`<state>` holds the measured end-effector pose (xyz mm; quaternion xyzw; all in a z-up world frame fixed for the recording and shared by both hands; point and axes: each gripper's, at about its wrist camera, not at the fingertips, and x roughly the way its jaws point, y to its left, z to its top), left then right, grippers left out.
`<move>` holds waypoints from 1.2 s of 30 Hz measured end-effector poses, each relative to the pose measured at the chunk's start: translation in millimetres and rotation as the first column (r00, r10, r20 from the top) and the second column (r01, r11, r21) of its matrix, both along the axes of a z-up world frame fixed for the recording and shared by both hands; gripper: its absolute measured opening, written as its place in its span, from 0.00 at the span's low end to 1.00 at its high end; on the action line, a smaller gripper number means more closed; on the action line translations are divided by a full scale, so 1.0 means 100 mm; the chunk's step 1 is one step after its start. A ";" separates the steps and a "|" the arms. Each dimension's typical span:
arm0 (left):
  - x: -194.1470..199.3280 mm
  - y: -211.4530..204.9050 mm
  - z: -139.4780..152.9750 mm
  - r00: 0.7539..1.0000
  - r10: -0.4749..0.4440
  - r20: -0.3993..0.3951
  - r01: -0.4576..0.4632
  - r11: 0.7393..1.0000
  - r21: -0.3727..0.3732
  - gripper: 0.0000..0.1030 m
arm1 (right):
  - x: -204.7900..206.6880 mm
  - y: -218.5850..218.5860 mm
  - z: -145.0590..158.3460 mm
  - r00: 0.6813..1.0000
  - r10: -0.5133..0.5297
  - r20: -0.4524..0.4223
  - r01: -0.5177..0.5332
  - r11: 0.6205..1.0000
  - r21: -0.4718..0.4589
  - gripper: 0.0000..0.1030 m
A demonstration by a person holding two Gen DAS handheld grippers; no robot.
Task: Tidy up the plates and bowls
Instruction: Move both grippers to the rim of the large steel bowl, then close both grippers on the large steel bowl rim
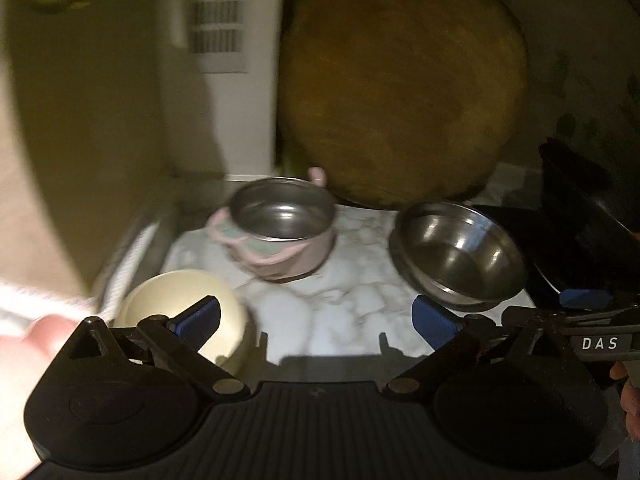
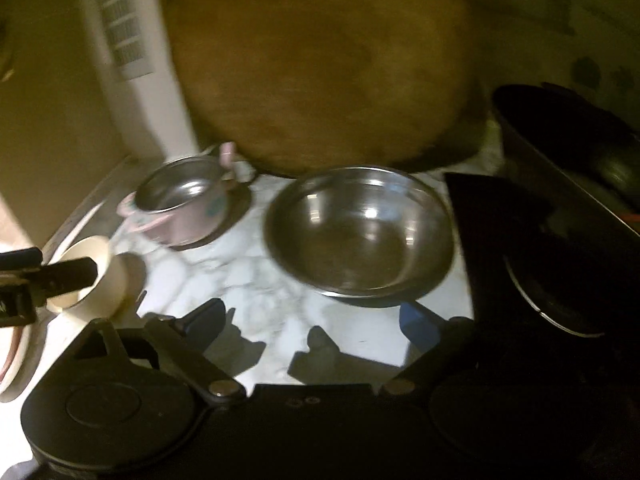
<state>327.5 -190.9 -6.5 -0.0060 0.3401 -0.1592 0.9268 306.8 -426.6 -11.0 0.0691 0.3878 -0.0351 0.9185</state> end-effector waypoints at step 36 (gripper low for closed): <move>1.58 -1.23 -0.72 0.948 -0.141 -0.285 0.155 0.988 0.024 0.47 | 0.91 -0.56 -0.56 0.931 -0.241 -0.275 0.271 0.960 0.076 0.28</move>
